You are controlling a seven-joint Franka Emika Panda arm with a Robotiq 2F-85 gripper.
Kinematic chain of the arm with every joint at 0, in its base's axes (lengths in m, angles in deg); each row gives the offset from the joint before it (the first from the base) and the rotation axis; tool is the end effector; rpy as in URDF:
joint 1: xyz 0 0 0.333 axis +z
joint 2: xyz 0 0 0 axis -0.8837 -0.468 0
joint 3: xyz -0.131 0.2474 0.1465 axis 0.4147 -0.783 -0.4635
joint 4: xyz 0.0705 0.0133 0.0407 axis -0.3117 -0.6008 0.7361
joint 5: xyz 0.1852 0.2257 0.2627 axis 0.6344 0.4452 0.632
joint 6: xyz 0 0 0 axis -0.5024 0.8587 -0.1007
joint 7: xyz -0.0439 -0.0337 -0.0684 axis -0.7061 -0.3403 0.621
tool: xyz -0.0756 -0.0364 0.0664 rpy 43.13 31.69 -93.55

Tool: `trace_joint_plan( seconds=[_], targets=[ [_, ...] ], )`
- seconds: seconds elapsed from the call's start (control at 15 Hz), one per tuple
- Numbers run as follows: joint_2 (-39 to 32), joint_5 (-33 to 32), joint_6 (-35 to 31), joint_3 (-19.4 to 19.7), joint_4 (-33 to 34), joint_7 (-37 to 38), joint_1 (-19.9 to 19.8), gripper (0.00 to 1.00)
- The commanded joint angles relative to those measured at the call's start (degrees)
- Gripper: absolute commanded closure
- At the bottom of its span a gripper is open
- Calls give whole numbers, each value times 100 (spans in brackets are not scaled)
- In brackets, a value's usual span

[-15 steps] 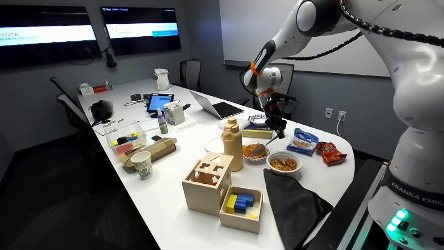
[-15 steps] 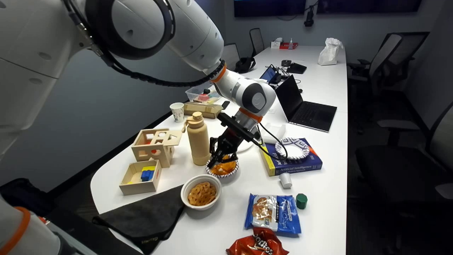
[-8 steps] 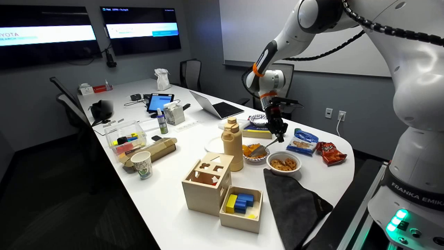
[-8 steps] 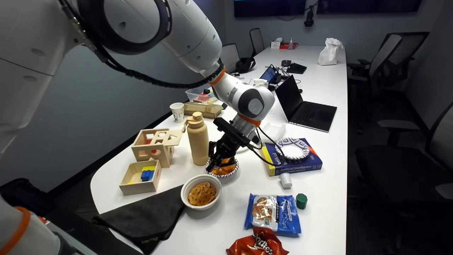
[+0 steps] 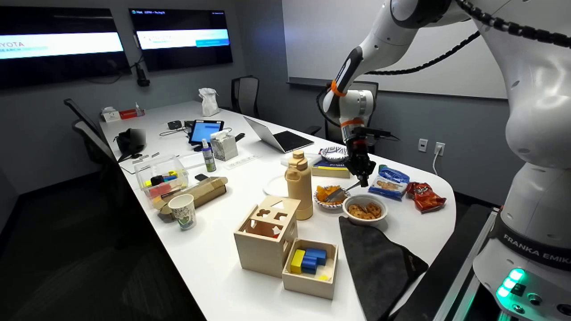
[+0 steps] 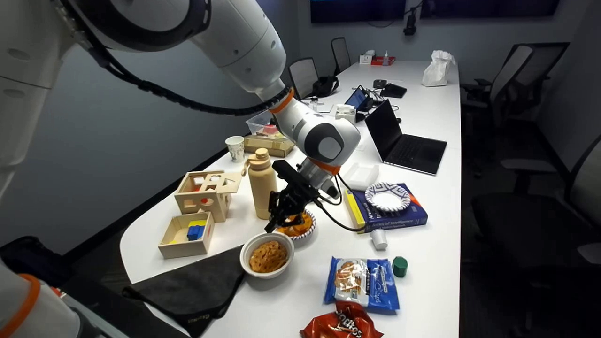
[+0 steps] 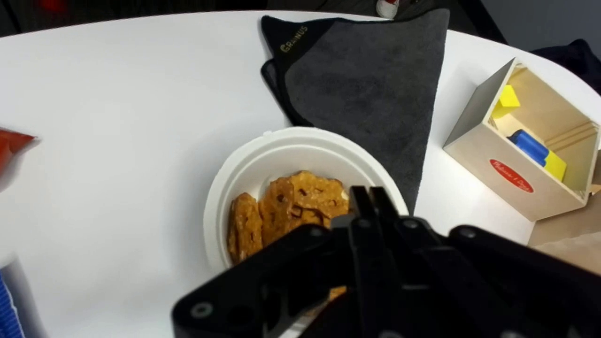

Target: Use the spoon to stir the contents of the small plate

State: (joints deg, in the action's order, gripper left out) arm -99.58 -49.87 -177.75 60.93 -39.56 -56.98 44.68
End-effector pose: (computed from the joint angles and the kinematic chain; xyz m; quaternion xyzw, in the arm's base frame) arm 0.5048 -0.1822 0.1338 -0.9159 0.1143 0.3286 0.2003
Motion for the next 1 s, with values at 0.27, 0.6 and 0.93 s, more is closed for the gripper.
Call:
trace_joint_plan(
  seconds=[0.27, 0.6, 0.93],
  targets=[
    [476, 554, -655, 36, -951, 301, 27, 99],
    [448, 809, -798, 47, -1048, 340, 16, 98],
    [336, 879, -786, 53, -1015, 445, 9, 50]
  ],
)
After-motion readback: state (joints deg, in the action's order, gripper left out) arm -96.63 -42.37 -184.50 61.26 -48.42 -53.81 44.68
